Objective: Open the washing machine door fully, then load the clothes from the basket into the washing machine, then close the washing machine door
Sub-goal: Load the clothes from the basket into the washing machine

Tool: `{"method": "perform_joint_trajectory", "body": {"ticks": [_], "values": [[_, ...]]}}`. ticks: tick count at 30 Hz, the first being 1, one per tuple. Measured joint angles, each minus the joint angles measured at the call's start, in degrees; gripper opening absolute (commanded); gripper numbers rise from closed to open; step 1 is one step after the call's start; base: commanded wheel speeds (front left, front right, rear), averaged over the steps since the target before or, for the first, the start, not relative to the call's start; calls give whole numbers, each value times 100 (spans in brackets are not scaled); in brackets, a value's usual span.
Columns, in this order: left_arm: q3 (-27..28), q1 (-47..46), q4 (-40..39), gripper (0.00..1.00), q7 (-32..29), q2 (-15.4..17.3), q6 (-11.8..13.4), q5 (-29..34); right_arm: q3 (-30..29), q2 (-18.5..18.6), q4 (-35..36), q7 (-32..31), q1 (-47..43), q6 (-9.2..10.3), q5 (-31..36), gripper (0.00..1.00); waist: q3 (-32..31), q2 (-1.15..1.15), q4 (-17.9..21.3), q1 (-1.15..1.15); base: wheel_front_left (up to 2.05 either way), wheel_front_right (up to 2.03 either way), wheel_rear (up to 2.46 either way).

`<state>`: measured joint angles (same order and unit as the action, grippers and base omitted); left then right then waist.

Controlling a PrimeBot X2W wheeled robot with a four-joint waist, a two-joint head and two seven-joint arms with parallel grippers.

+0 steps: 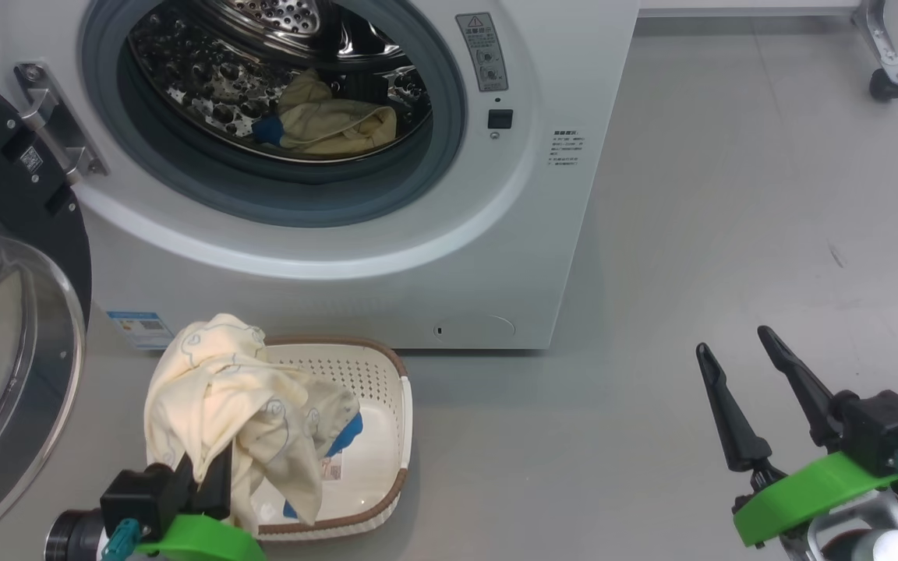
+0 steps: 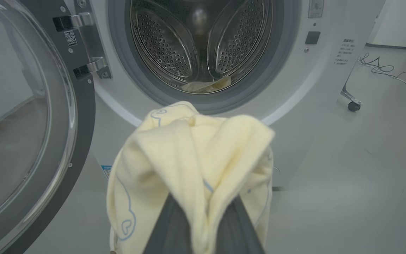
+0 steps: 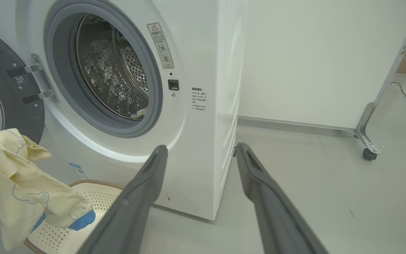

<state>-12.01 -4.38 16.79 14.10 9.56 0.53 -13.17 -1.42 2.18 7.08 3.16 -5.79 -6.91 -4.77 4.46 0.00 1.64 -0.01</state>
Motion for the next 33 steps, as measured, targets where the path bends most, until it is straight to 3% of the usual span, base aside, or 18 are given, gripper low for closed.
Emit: {"method": "perform_joint_trajectory", "body": {"ticks": [9,21,27,33], "values": [[-126,-445,294,0,-388,76,-196,-42,82,0,-34,11,20,0,-142,100,100,0,169,0,0,0,0],[-122,-2725,1628,0,-1089,313,-508,-180,315,-1,-353,354,499,0,-449,100,847,0,801,0,0,0,0],[-121,-3988,2417,0,-1491,614,-671,-279,457,-1,-666,670,729,0,-726,100,1310,0,1306,0,0,0,0],[-119,-5069,2948,0,-2118,1126,-762,-474,625,-1,-964,910,985,0,-957,100,1882,0,1770,0,0,0,0]]}}
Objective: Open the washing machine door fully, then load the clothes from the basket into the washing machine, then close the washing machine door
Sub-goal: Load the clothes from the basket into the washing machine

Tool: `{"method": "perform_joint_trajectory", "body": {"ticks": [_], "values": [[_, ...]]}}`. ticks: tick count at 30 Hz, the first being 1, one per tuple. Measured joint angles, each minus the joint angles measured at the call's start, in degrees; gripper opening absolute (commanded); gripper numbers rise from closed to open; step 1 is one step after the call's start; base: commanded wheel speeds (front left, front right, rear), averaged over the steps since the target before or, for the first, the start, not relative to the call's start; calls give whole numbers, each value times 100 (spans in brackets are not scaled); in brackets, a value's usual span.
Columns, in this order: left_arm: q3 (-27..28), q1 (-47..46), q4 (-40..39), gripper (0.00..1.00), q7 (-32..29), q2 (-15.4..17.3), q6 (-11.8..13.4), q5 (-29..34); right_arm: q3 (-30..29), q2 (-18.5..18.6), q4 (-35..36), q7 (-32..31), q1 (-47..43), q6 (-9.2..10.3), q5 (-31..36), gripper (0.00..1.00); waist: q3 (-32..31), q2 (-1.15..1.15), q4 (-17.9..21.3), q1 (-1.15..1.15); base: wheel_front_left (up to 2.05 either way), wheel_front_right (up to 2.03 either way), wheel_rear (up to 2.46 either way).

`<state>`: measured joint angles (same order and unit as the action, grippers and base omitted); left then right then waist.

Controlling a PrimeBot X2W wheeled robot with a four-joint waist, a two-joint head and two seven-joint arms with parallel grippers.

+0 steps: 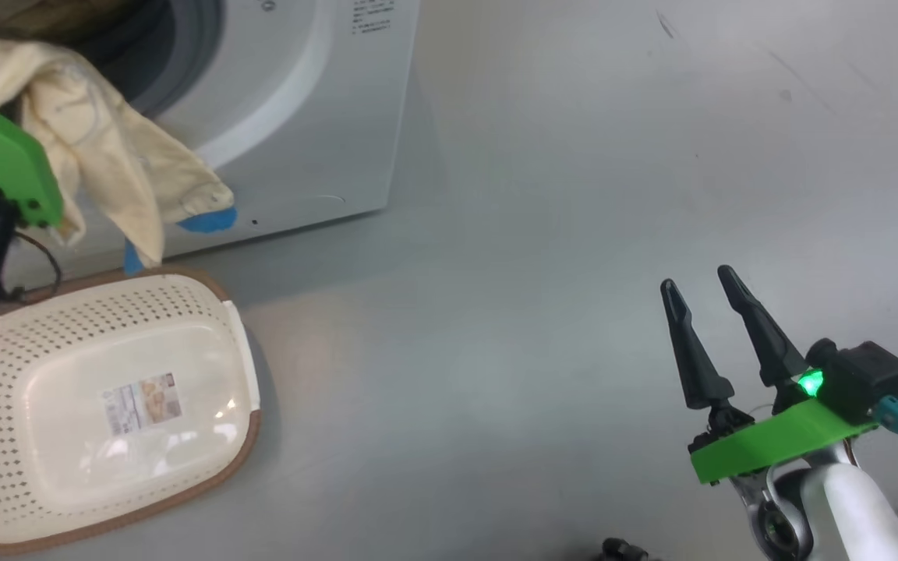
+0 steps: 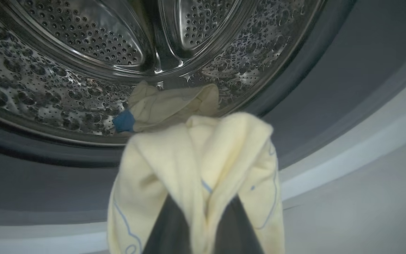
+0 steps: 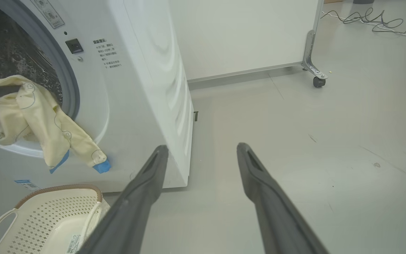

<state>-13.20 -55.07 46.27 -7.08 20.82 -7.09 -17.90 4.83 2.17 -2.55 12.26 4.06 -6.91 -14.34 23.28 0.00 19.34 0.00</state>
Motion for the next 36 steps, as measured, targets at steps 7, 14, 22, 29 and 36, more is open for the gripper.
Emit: {"method": "perform_joint_trajectory", "body": {"ticks": [7,14,22,29,36], "values": [[-37,-1065,119,0,-603,628,-24,-136,249,-1,-129,189,395,0,-226,100,693,0,515,1,0,0,0],[115,-1754,105,0,97,1044,-24,-231,480,-5,-171,196,508,0,-333,100,1191,0,959,1,0,0,0],[339,-2591,213,0,1938,1322,655,167,582,-9,-83,202,525,0,-341,100,1465,0,1199,1,0,0,0],[341,-2704,824,100,2076,1220,722,207,550,-10,-58,220,524,0,-330,100,1491,0,1063,1,0,0,0],[238,-2655,1292,100,2124,832,501,66,505,-11,-55,220,525,0,-257,100,1409,0,831,1,0,0,0]]}}
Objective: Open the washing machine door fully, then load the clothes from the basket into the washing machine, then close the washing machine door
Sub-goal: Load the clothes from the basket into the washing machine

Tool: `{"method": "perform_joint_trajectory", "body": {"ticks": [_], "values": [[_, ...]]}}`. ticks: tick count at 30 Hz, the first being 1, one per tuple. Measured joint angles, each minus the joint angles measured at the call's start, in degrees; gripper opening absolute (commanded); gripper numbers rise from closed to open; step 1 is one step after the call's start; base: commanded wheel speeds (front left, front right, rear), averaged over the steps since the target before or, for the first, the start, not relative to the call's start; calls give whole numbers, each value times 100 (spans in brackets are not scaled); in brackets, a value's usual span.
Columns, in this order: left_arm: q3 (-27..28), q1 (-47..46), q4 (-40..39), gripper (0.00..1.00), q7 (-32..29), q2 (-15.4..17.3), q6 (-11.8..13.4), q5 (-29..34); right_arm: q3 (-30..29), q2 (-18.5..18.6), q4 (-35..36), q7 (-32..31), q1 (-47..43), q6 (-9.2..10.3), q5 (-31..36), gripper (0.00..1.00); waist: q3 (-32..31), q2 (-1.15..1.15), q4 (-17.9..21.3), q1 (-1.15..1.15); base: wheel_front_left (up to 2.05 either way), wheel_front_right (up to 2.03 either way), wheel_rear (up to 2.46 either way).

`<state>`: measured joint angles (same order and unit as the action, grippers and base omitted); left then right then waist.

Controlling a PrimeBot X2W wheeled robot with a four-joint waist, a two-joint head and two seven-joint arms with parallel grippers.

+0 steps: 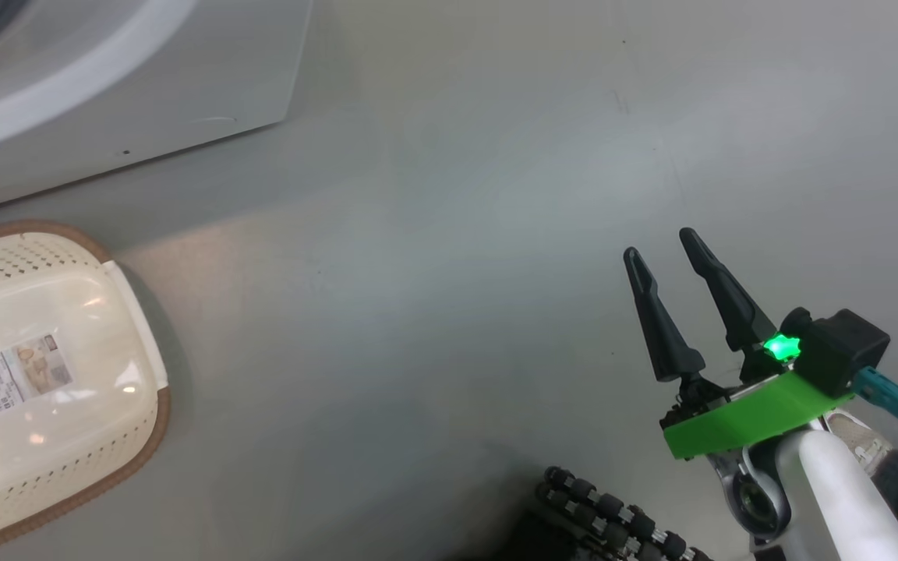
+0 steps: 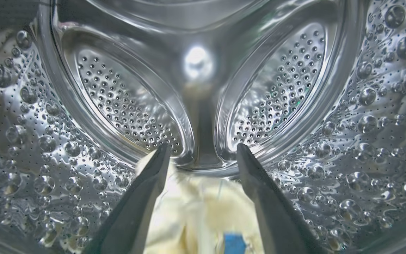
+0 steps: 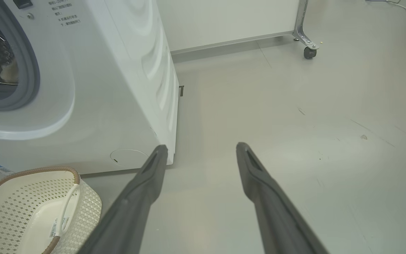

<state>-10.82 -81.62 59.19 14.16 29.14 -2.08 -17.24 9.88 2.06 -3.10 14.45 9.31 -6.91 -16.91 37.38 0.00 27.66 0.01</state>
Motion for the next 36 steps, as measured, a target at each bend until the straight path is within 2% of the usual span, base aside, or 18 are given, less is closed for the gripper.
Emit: {"method": "perform_joint_trajectory", "body": {"ticks": [5,6,7,14,29,36], "values": [[-27,93,265,100,-5,-283,-69,-136,-108,0,0,0,1,0,78,100,-78,0,-150,0,0,0,0],[-30,231,400,100,-7,-438,-111,-209,-179,0,2,0,-1,0,125,100,-139,0,-244,0,0,0,0],[-30,231,400,100,-7,-438,-111,-209,-179,0,2,0,-1,0,125,100,-139,0,-244,0,0,0,0],[37,986,392,100,3,-965,-89,-434,-380,0,68,-3,24,0,445,100,-465,0,-641,0,0,0,0],[305,4723,-3701,100,46,-1656,377,5,-924,8,464,-499,-227,0,856,100,-1413,-1,-1708,-1,0,0,0],[285,6296,-4997,100,46,-1835,603,325,-1026,9,513,-666,-363,0,1129,100,-1858,-1,-2133,-1,0,0,0]]}}
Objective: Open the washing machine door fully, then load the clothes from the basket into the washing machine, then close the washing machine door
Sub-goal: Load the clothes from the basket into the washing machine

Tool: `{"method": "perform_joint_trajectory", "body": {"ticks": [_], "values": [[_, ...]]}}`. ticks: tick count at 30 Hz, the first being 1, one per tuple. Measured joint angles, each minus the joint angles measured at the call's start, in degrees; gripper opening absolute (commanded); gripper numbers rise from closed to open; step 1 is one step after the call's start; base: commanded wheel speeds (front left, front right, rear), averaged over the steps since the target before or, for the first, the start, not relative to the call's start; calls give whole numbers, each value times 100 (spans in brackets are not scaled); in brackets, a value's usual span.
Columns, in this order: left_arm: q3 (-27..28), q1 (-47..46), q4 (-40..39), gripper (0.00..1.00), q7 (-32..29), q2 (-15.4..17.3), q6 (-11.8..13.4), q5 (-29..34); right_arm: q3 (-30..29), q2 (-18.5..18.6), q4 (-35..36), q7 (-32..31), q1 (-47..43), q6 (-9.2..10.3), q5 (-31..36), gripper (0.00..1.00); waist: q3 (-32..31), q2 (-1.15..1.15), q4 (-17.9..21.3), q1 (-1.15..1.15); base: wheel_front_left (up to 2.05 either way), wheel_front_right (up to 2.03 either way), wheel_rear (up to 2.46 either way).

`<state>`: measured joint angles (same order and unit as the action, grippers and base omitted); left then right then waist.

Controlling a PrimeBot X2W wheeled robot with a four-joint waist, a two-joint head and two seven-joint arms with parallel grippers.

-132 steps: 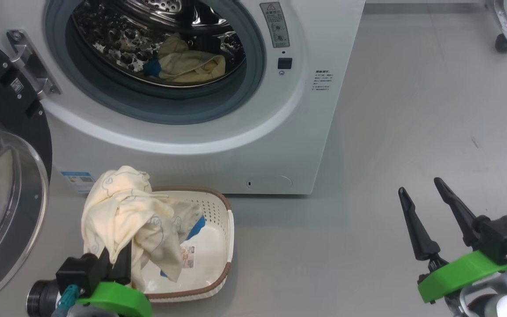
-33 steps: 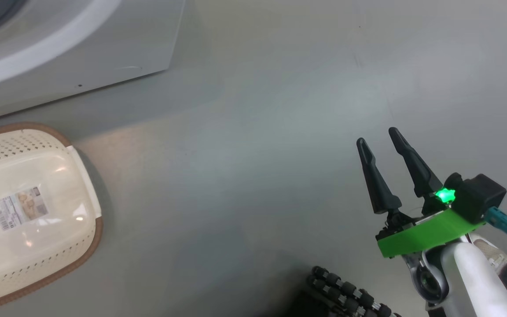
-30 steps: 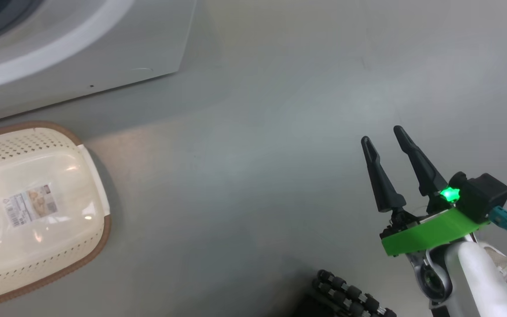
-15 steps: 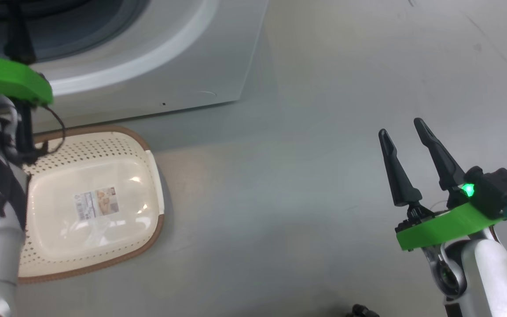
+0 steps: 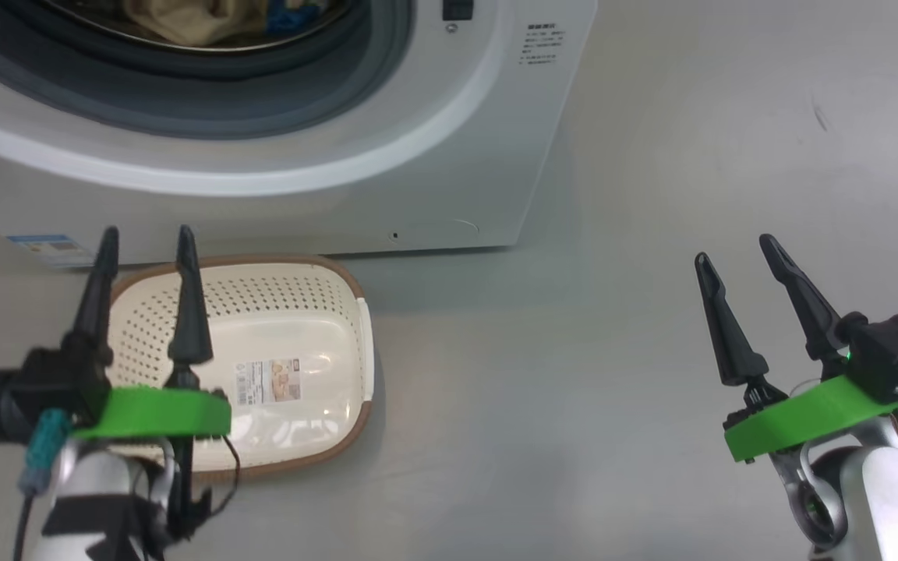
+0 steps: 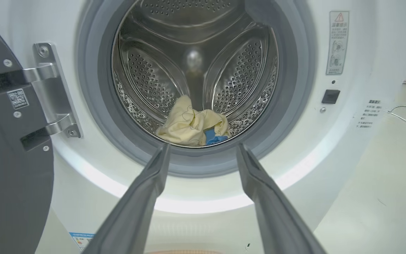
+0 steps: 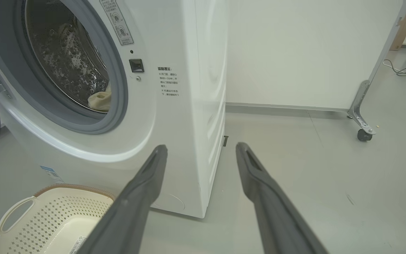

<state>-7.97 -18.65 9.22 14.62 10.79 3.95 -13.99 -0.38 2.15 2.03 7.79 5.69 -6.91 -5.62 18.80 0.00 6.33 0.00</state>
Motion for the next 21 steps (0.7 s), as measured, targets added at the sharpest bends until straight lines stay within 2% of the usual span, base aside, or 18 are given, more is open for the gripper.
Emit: {"method": "perform_joint_trajectory", "body": {"ticks": [6,16,21], "values": [[-136,1024,-525,100,0,-185,65,167,-113,8,16,-129,-238,0,131,100,-444,0,-318,0,0,0,0],[-35,1712,-765,100,0,-286,110,333,-57,62,81,-280,-491,0,175,100,-1150,0,-596,0,0,0,0],[-4,1940,-764,100,0,-334,-8,331,-27,62,116,-337,-743,0,174,100,-1351,0,-650,0,0,0,0]]}}
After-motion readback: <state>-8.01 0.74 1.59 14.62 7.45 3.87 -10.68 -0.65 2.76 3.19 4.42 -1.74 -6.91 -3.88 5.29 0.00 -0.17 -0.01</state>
